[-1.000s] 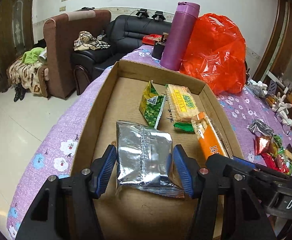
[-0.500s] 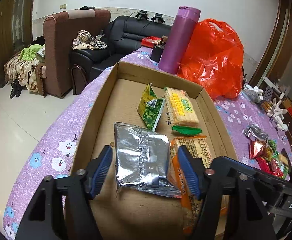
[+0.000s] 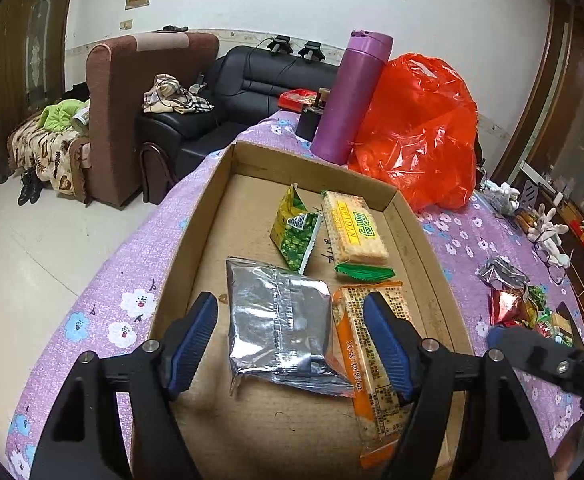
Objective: Organize snacks
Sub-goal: 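Open the left tool to drop the foil bag while the right tool drops the cracker pack, then move both open tools back over the snack pile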
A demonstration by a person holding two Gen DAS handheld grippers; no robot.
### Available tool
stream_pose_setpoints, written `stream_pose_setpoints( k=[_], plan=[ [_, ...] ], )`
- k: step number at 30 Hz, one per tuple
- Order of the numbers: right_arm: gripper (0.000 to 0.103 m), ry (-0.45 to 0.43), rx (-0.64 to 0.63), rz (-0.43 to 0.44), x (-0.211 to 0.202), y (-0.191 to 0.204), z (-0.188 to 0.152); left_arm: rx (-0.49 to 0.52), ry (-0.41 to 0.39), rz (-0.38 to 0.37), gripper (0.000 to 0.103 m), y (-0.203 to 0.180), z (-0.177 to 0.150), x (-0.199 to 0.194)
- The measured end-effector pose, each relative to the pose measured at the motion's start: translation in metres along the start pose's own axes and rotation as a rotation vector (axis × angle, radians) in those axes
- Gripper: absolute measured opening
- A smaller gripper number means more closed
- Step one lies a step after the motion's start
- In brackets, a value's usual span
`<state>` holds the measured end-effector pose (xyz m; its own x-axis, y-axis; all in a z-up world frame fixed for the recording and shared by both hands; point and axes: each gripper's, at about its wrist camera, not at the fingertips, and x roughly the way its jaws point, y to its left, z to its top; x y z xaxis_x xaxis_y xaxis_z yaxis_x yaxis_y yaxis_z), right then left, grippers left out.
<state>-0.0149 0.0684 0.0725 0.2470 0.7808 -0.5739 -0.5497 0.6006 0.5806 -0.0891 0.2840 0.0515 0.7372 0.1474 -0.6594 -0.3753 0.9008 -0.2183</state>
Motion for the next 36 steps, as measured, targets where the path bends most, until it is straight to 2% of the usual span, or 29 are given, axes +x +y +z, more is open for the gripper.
stream_pose_setpoints(
  k=[4,9,12,14,17,21,26,29,32,33,36],
  plan=[
    [0.060,-0.038,0.026,-0.037,-0.034,-0.022,-0.001,0.009,-0.007,-0.004,0.075,-0.002,0.001,-0.004],
    [0.060,-0.108,0.122,-0.126,-0.096,-0.080,-0.003,0.039,0.014,-0.046,0.075,-0.015,0.000,-0.013],
    [0.060,-0.178,0.194,-0.212,-0.139,-0.123,0.000,0.098,0.000,-0.079,0.075,-0.038,0.001,-0.027],
    [0.065,-0.186,0.243,-0.276,-0.161,-0.150,0.005,0.149,-0.006,-0.100,0.077,-0.057,0.000,-0.036],
    [0.065,-0.200,0.325,-0.331,-0.184,-0.191,0.010,0.219,0.002,-0.160,0.080,-0.088,-0.005,-0.044],
    [0.065,-0.182,0.385,-0.296,-0.193,-0.214,0.000,0.295,0.041,-0.222,0.080,-0.126,-0.018,-0.044],
    [0.065,-0.144,0.354,-0.341,-0.185,-0.214,-0.016,0.353,0.164,-0.317,0.080,-0.175,-0.033,-0.028],
    [0.065,-0.116,0.326,-0.356,-0.175,-0.219,-0.022,0.378,0.195,-0.324,0.080,-0.194,-0.039,-0.021],
    [0.065,-0.067,0.227,-0.369,-0.156,-0.208,-0.025,0.402,0.208,-0.317,0.080,-0.207,-0.044,-0.017],
    [0.063,-0.056,0.182,-0.379,-0.150,-0.201,-0.026,0.409,0.212,-0.315,0.080,-0.209,-0.045,-0.016],
    [0.045,-0.070,0.078,-0.391,-0.144,-0.187,-0.029,0.438,0.229,-0.304,0.080,-0.221,-0.047,-0.010]
  ],
)
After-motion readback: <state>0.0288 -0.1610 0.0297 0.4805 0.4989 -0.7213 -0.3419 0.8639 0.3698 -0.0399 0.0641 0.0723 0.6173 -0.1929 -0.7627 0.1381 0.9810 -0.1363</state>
